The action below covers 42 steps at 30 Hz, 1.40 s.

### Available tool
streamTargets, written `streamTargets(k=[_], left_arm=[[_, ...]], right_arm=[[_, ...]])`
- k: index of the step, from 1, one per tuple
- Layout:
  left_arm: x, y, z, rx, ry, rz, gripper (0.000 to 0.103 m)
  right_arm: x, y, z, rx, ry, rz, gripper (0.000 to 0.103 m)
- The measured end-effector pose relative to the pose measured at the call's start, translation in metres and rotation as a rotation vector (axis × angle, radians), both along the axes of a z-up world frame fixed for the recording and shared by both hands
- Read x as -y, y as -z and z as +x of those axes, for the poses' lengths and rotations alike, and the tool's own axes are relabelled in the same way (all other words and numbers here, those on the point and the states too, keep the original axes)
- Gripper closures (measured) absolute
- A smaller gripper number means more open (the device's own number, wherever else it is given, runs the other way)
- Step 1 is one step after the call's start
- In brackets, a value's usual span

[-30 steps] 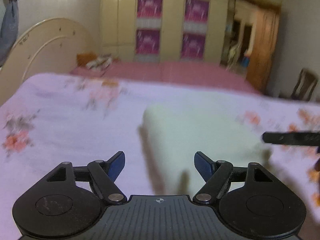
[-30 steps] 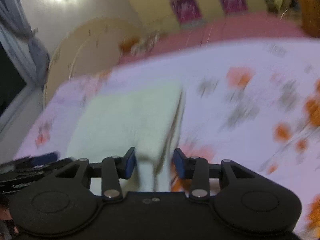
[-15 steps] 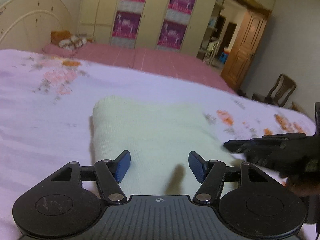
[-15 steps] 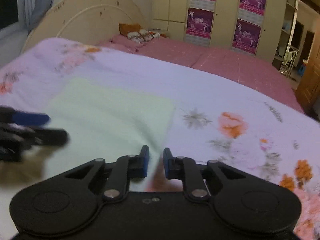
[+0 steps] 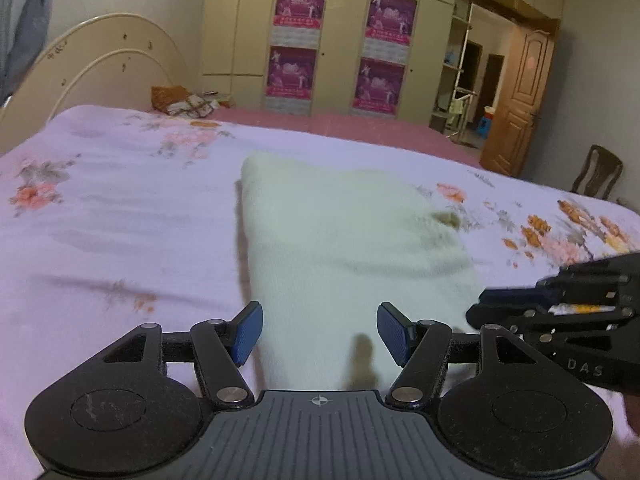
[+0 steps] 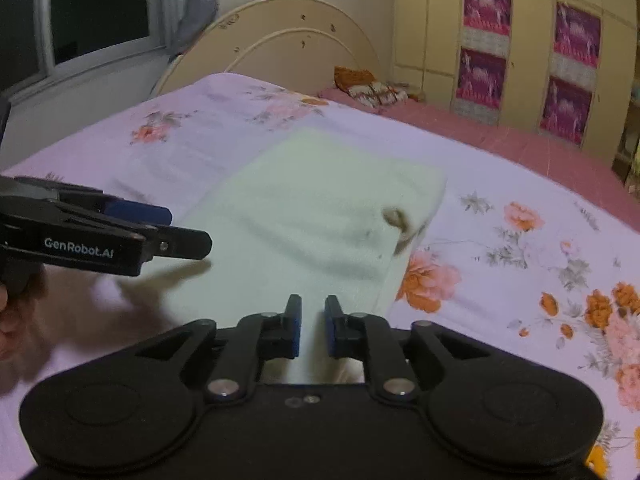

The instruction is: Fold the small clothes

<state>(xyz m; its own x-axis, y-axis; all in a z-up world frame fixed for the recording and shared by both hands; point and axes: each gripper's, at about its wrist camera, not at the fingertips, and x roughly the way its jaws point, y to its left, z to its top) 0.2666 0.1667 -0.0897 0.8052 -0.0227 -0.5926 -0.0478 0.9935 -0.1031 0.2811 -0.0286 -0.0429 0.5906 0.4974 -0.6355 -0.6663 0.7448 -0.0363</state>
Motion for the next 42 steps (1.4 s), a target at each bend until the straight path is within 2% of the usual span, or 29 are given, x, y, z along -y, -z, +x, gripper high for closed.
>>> streamTargets(k=[4,6,7,8,9,10,11,12,15,18,19,21,24,26,28,31,32,33,35,37,39,41,42], left_arm=[[-0.006,0.009,-0.008,-0.048,-0.035,-0.008,0.039],[-0.009,0.010,-0.013,-0.040,-0.050,-0.017,0.039],[-0.010,0.011,-0.014,-0.041,-0.058,-0.022,0.039],[-0.013,0.013,-0.014,-0.048,-0.069,-0.026,0.039],[-0.015,0.014,-0.015,-0.053,-0.082,-0.033,0.039],[-0.017,0.015,-0.016,-0.052,-0.091,-0.041,0.039],[-0.019,0.014,-0.019,-0.046,-0.103,-0.052,0.039],[-0.021,0.014,-0.020,-0.042,-0.114,-0.054,0.039],[-0.026,0.021,-0.018,-0.107,-0.134,-0.028,0.039],[-0.026,0.018,-0.017,-0.121,-0.133,-0.025,0.039],[-0.023,0.012,-0.019,-0.107,-0.133,-0.018,0.039],[-0.015,-0.001,-0.027,-0.045,-0.105,-0.006,0.039],[-0.003,0.006,-0.018,-0.116,-0.092,0.035,0.039],[0.005,0.022,-0.007,-0.216,-0.068,0.055,0.038],[0.019,0.023,-0.012,-0.202,-0.060,0.146,0.038],[0.024,0.010,-0.028,-0.182,-0.054,0.105,0.038],[0.026,0.006,-0.035,-0.174,-0.063,0.104,0.031],[0.028,0.001,-0.041,-0.158,-0.070,0.109,0.014],[0.034,-0.013,-0.058,-0.093,-0.077,0.132,0.004],[0.041,-0.024,-0.072,-0.069,-0.068,0.136,0.004],[0.045,-0.036,-0.084,-0.046,-0.064,0.127,0.004],[0.051,-0.048,-0.098,-0.016,-0.055,0.127,0.002],[0.054,-0.053,-0.106,-0.005,-0.056,0.127,0.000]], right_arm=[[-0.010,0.003,-0.002,0.026,0.032,-0.098,0.077],[-0.012,0.005,-0.003,0.022,0.068,-0.120,0.065],[-0.013,0.008,-0.005,0.016,0.073,-0.131,0.056],[-0.015,0.010,-0.006,0.006,0.072,-0.136,0.058],[-0.014,0.012,-0.007,-0.009,0.063,-0.125,0.065],[-0.015,0.014,-0.007,-0.034,0.054,-0.117,0.088],[-0.014,0.016,-0.007,-0.043,0.059,-0.127,0.097],[-0.014,0.018,-0.006,-0.035,0.069,-0.137,0.097],[-0.002,0.024,0.001,-0.041,0.126,-0.149,0.098],[-0.001,0.024,0.003,-0.052,0.105,-0.165,0.098],[-0.004,0.022,0.005,-0.058,0.101,-0.179,0.097],[-0.001,0.010,0.004,-0.055,0.128,-0.131,0.091],[0.002,0.008,-0.006,-0.012,0.117,-0.104,0.086],[0.000,0.026,0.003,-0.085,0.130,-0.147,0.085],[0.005,0.025,0.002,-0.090,0.156,-0.125,0.084],[0.015,0.012,-0.009,-0.114,0.180,-0.087,0.082],[0.020,0.006,-0.017,-0.099,0.184,-0.073,0.075],[0.026,0.000,-0.024,-0.087,0.197,-0.058,0.070],[0.043,-0.013,-0.038,-0.073,0.230,0.002,0.031],[0.059,-0.026,-0.053,-0.055,0.265,0.044,0.020],[0.070,-0.034,-0.065,-0.062,0.284,0.063,0.015],[0.080,-0.044,-0.079,-0.062,0.303,0.080,0.005],[0.085,-0.049,-0.086,-0.058,0.310,0.087,0.004]])
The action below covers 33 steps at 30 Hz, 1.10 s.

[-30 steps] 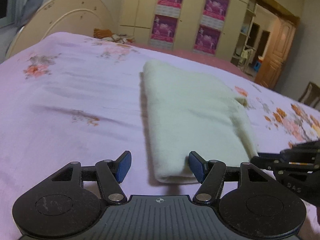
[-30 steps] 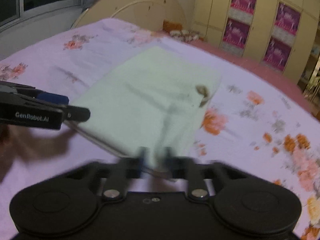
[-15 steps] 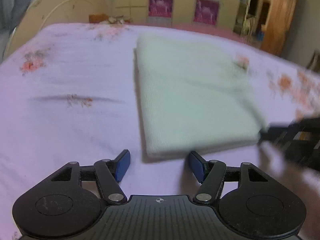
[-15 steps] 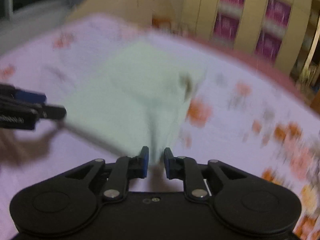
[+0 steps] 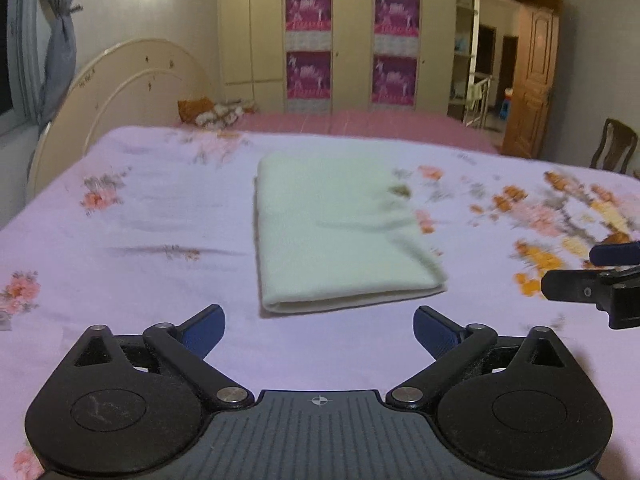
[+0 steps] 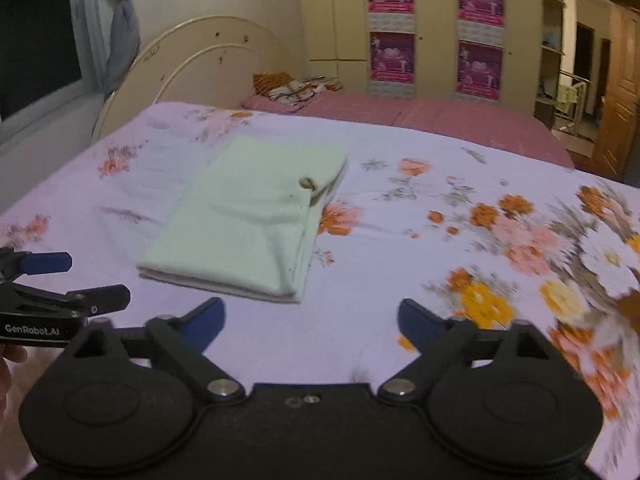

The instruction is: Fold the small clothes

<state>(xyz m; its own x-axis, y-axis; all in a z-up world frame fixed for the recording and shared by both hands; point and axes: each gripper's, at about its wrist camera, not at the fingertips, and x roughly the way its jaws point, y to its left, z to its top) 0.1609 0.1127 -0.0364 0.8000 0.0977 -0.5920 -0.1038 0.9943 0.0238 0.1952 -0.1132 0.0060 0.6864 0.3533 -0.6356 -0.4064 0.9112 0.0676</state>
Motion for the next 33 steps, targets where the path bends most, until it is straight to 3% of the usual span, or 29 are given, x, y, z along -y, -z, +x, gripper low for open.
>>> streamTargets(k=[5,15,33], left_arm=[[0.012,-0.029,-0.044,0.054,0.004,-0.023,0.000],[0.016,-0.067,-0.115,0.079,0.033,-0.038,0.000],[0.018,-0.078,-0.148,0.139,-0.006,-0.068,0.000]], right_arm=[[0.014,-0.026,-0.039,0.005,0.012,0.069,0.001],[0.021,-0.054,-0.113,0.101,0.107,0.048,0.001],[0.010,-0.073,-0.148,0.193,0.098,0.028,0.001]])
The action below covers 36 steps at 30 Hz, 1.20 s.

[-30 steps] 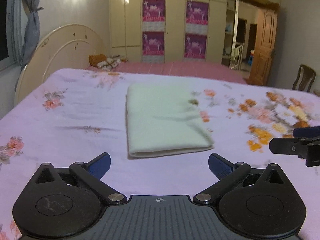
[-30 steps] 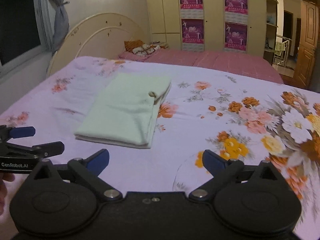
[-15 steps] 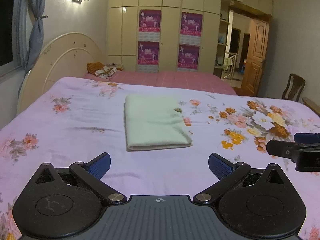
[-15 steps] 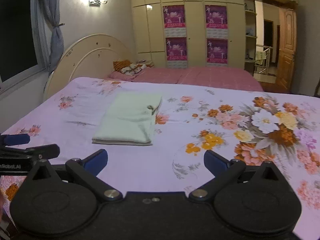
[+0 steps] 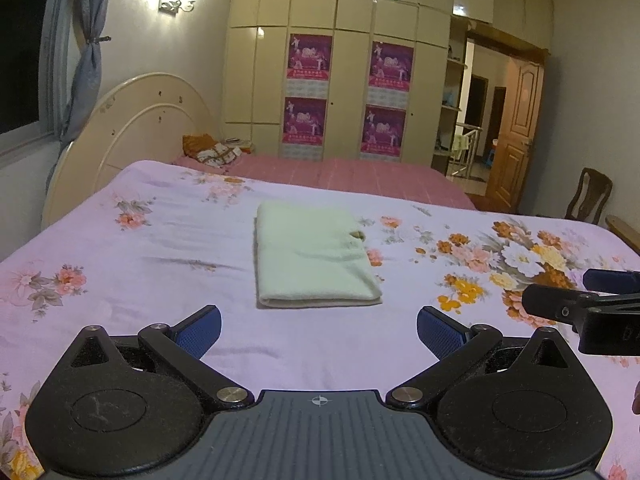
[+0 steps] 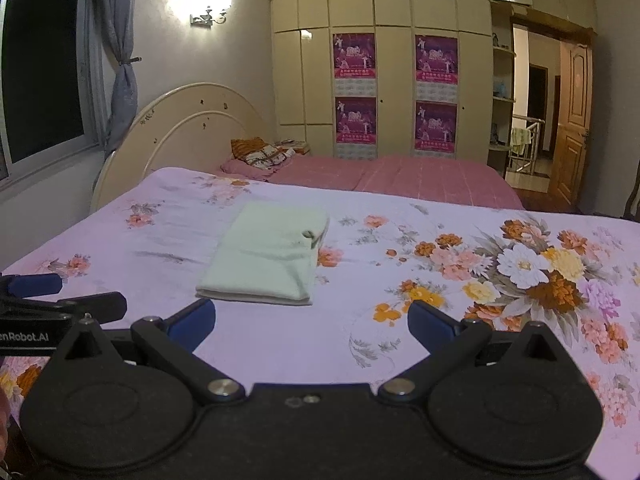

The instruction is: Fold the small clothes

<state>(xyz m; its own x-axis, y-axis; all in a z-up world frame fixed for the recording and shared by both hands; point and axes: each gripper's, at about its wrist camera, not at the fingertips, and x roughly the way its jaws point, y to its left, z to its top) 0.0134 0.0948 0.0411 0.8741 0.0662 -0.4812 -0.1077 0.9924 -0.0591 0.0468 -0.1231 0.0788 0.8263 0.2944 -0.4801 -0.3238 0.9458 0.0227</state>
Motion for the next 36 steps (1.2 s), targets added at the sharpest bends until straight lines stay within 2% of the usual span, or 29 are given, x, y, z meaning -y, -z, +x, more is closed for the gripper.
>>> streamTargets(k=[36], left_arm=[[0.0089,-0.0051,-0.0013,0.019,0.017,0.009,0.000]], right_arm=[[0.0032,-0.0040,-0.0051,0.030,0.030,0.008,0.001]])
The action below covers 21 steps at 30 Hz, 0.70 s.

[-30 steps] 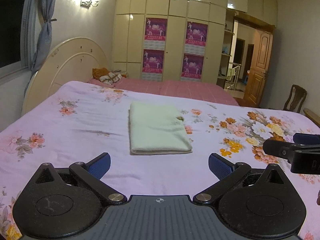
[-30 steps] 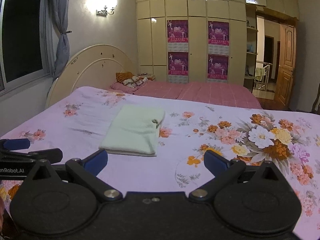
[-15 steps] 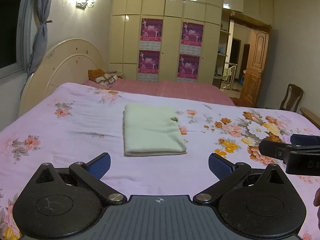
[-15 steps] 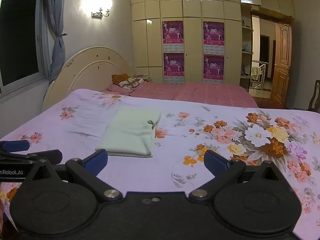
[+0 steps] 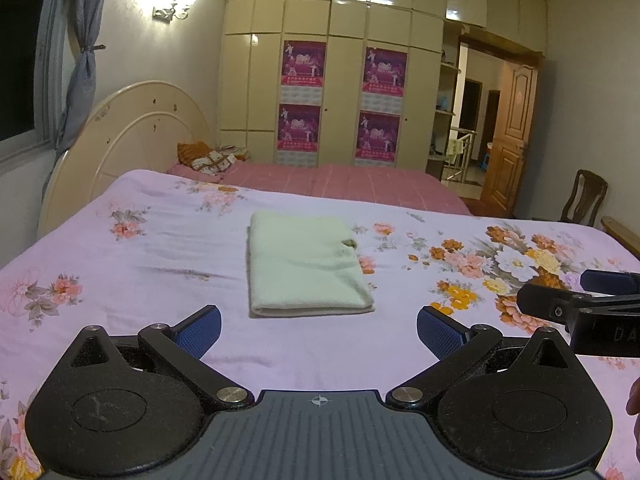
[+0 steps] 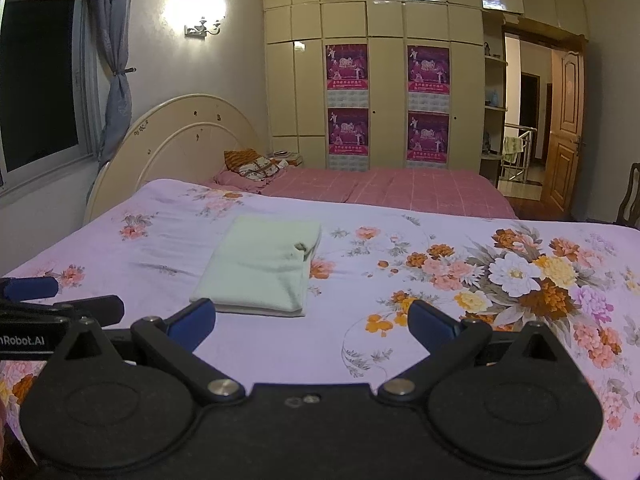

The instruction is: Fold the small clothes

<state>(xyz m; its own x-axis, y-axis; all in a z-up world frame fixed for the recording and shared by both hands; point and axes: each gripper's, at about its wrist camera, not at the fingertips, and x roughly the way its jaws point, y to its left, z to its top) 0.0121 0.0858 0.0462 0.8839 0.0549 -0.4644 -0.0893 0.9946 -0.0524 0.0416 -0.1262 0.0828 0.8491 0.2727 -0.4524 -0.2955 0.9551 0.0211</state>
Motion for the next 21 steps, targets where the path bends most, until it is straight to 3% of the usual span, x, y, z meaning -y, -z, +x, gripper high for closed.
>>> streamTargets(k=[21], left_arm=[[-0.0029,-0.0009,0.0053,-0.007,-0.001,-0.001,0.000]], right_arm=[[-0.0004,0.0001,-0.0009,-0.002,0.000,-0.001,0.001]])
